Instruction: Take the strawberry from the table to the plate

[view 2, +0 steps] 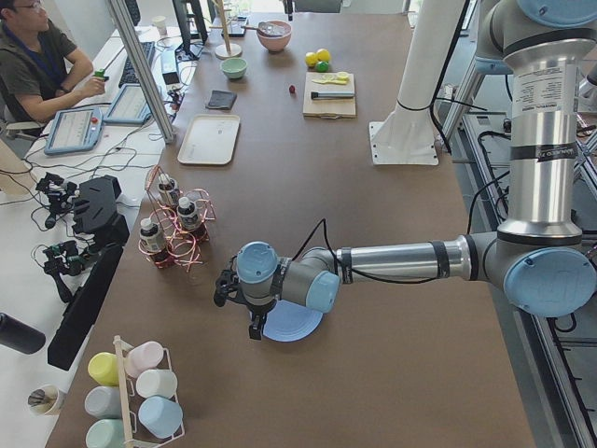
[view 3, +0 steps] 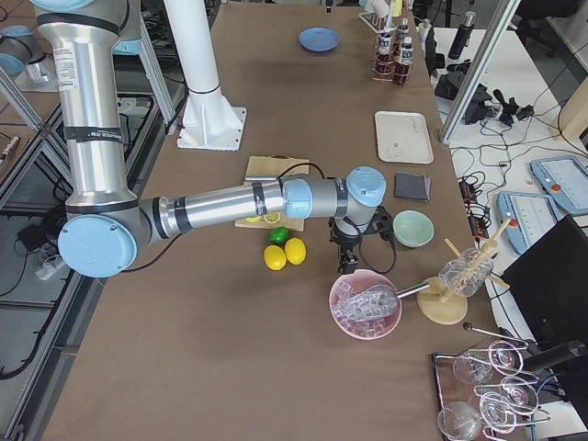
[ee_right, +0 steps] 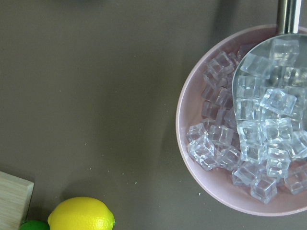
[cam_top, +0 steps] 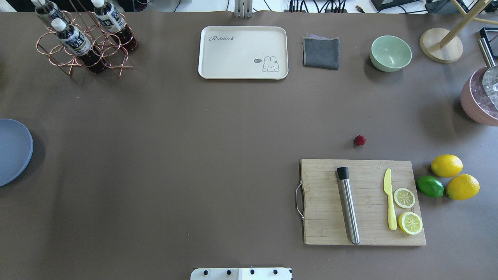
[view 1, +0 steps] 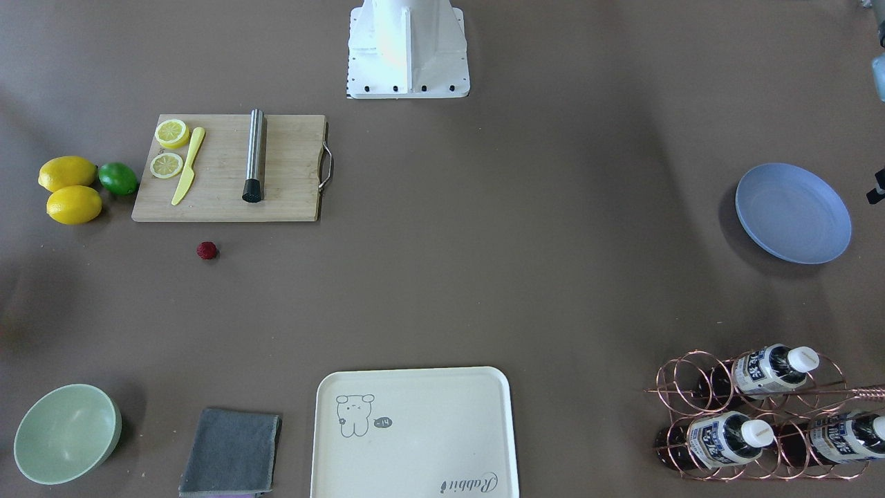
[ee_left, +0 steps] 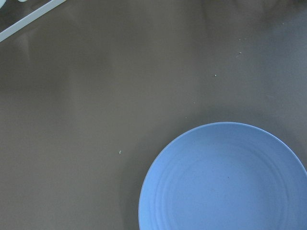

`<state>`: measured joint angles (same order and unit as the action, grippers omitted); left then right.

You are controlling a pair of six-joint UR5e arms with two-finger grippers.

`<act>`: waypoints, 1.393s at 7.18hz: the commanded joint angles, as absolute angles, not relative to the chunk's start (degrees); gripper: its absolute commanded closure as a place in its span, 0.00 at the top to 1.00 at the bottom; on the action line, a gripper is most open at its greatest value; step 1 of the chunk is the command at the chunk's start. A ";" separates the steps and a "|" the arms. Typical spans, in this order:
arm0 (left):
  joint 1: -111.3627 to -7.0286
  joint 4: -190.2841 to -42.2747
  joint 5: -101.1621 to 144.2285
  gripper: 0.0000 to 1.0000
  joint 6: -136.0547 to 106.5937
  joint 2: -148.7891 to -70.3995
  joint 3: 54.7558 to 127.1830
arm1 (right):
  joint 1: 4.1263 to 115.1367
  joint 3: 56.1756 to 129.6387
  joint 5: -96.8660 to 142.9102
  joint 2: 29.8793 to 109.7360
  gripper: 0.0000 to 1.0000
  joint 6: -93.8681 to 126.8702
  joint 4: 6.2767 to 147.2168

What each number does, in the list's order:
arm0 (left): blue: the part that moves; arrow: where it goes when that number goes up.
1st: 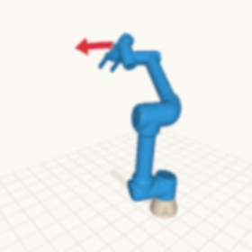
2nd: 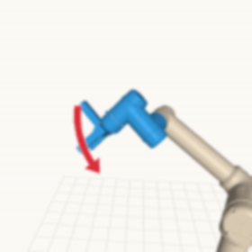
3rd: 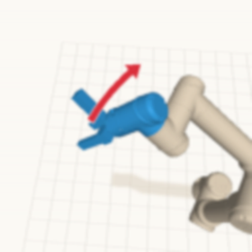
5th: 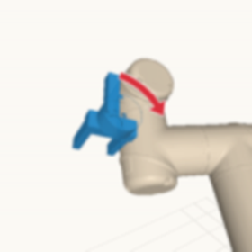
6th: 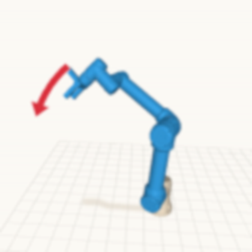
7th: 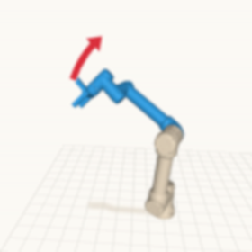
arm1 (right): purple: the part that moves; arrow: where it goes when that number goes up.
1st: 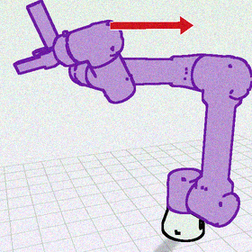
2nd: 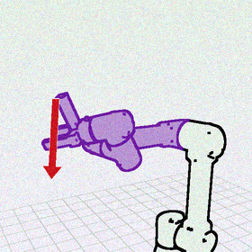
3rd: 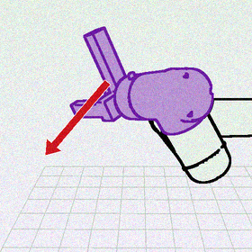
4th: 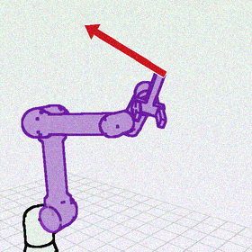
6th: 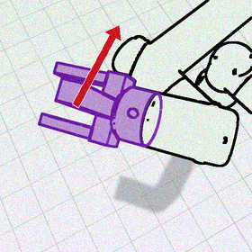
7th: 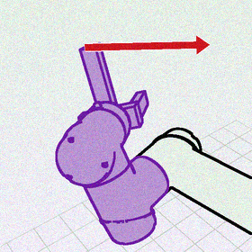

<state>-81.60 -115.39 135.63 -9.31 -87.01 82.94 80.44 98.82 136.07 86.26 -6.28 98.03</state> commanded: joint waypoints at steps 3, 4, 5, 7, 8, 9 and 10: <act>-78.67 -125.15 133.78 0.93 -12.48 -88.51 74.36 | 79.80 98.79 137.46 86.22 1.00 -6.42 96.94; -77.53 -126.11 132.99 0.91 -12.57 -88.59 73.31 | 79.72 98.79 137.46 86.31 1.00 -6.33 96.94; -76.13 -129.60 132.46 0.89 -14.13 -88.51 71.73 | 79.72 98.79 137.46 86.40 1.00 -6.33 96.94; -73.49 -134.10 132.28 0.82 -16.87 -88.51 69.54 | 79.63 98.79 137.46 86.40 1.00 -6.07 96.94; -73.30 -134.56 131.67 0.76 -16.87 -88.51 69.09 | 79.63 98.79 137.46 86.40 1.00 -5.98 96.94; -73.30 -134.56 131.66 0.55 -16.87 -88.51 69.00 | 79.54 98.79 137.37 86.31 1.00 -5.98 96.94; -73.21 -134.47 131.75 0.27 -16.96 -88.59 69.08 | 79.54 98.88 137.37 86.05 1.00 -5.89 96.94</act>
